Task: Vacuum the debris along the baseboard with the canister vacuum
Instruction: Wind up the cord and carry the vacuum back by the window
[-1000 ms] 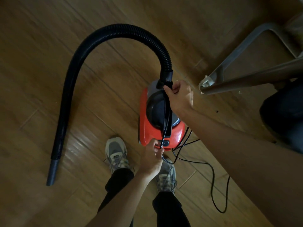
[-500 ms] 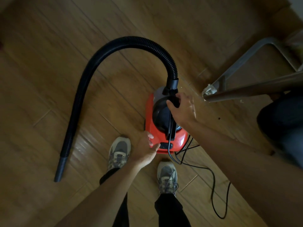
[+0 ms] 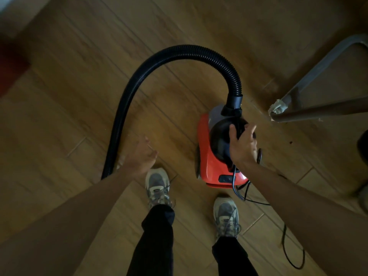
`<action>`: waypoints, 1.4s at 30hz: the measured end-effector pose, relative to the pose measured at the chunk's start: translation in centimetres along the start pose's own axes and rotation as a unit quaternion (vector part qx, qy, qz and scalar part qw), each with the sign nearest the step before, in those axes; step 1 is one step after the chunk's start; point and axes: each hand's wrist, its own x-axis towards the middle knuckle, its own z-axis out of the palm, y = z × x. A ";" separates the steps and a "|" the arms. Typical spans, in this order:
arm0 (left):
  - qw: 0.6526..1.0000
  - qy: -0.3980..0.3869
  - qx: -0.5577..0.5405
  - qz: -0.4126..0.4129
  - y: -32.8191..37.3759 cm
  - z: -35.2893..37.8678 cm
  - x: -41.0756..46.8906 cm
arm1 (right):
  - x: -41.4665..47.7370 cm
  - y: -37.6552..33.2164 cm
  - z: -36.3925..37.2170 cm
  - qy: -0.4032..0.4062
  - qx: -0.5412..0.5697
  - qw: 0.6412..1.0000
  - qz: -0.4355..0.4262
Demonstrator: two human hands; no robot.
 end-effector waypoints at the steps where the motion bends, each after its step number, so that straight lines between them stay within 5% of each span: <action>1: 1.000 0.002 0.020 0.005 -0.2 -0.8 0.8 | -0.1 0.0 0.3 0.017 0.002 1.000 -0.005; 9: 0.997 0.011 0.077 -0.006 -0.5 -5.6 8.1 | -0.1 0.3 2.5 0.139 -0.014 0.990 -0.019; 24: 0.998 0.030 0.017 -0.057 -3.0 -7.3 17.8 | 0.5 1.8 3.6 0.215 0.025 0.975 -0.041; 34: 0.994 0.064 -0.071 -0.052 -4.2 -7.0 15.4 | 0.5 1.5 3.5 0.190 0.023 0.980 -0.046; 42: 0.985 0.063 -0.158 0.013 -4.9 -9.5 9.8 | -1.7 0.4 2.1 0.088 0.039 0.991 -0.094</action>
